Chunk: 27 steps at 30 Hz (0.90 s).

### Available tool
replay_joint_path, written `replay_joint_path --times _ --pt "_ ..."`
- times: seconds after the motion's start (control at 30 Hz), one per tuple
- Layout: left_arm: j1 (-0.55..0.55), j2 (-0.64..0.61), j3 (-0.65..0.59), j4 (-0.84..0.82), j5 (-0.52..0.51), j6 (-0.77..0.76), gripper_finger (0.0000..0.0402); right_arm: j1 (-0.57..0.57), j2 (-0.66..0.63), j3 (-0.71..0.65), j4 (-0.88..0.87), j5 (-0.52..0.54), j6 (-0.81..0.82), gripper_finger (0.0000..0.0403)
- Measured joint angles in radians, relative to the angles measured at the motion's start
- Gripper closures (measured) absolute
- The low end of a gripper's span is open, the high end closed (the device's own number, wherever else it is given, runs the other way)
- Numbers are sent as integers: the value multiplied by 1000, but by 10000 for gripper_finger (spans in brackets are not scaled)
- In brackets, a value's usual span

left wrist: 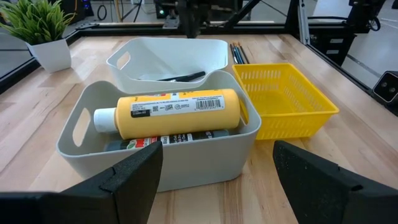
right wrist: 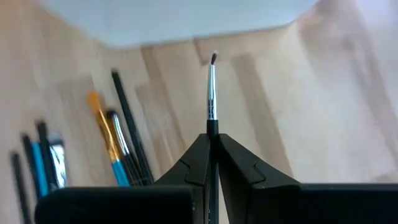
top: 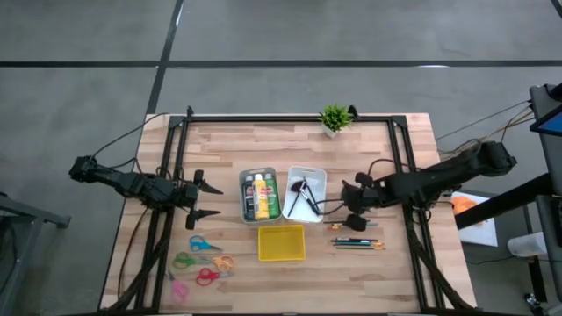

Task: Pick & Place Paint Supplies
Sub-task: Put the silver paint brush into the white bin

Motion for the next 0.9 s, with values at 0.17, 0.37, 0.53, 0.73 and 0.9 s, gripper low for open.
replay_joint_path --times 0.17,0.37,0.53,0.73,0.9 --pt "0 0 0 0 0 0 96 -9 -110 18 -9 23 118 384" --pt "0 0 0 0 0 0 96 -42 -224 47 63 36 274 384" --pt "0 0 0 0 0 0 96 -78 -244 40 247 151 417 384" --pt "0 0 0 0 0 0 96 -133 -169 34 373 155 489 384" --pt "0 0 0 0 0 0 96 -164 -50 47 449 143 527 384"
